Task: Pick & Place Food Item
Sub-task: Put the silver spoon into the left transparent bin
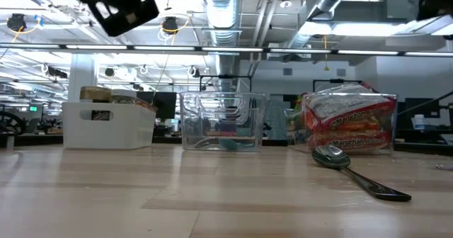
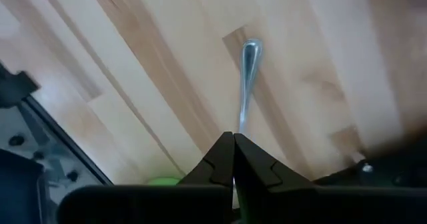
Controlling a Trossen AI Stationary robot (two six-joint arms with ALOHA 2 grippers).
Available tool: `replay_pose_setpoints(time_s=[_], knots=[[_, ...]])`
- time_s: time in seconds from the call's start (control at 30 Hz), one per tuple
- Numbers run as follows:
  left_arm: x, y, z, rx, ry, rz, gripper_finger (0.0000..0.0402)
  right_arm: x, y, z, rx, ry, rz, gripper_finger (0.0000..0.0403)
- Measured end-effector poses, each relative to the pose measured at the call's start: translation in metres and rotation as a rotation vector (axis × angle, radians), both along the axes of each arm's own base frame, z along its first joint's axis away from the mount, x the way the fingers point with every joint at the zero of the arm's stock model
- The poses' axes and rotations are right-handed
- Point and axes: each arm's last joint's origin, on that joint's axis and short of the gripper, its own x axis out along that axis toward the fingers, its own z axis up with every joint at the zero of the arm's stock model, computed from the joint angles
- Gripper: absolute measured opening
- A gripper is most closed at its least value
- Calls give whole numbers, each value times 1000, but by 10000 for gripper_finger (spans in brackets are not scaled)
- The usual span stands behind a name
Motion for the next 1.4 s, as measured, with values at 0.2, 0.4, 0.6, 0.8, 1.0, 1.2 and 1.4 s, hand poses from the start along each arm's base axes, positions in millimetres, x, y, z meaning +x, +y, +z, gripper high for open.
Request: replay_pose_setpoints(time_s=[0.2, 0.4, 0.6, 0.8, 1.0, 1.2, 1.4], knots=[[10, 1, 7, -103, -81, 80, 40, -27, -4, 29, -20, -154, -2, 0], [21, 9, 14, -171, -155, 202, 40, -46, -4, 38, -44, -165, -12, 0], [32, 21, 19, -199, -224, 265, 40, -56, 3, 24, -159, -165, 57, 0], [42, 35, 22, -217, -259, 306, 40, -66, 6, -27, -71, -67, 40, 0], [48, 45, 24, -226, -280, 336, 40, -70, 6, -64, 57, -55, 31, 0], [50, 49, 24, -227, -285, 347, 40, -73, 6, -85, 119, -31, 39, 0], [50, 49, 24, -225, -285, 346, 40, -73, 3, -90, 121, -34, 22, 1]])
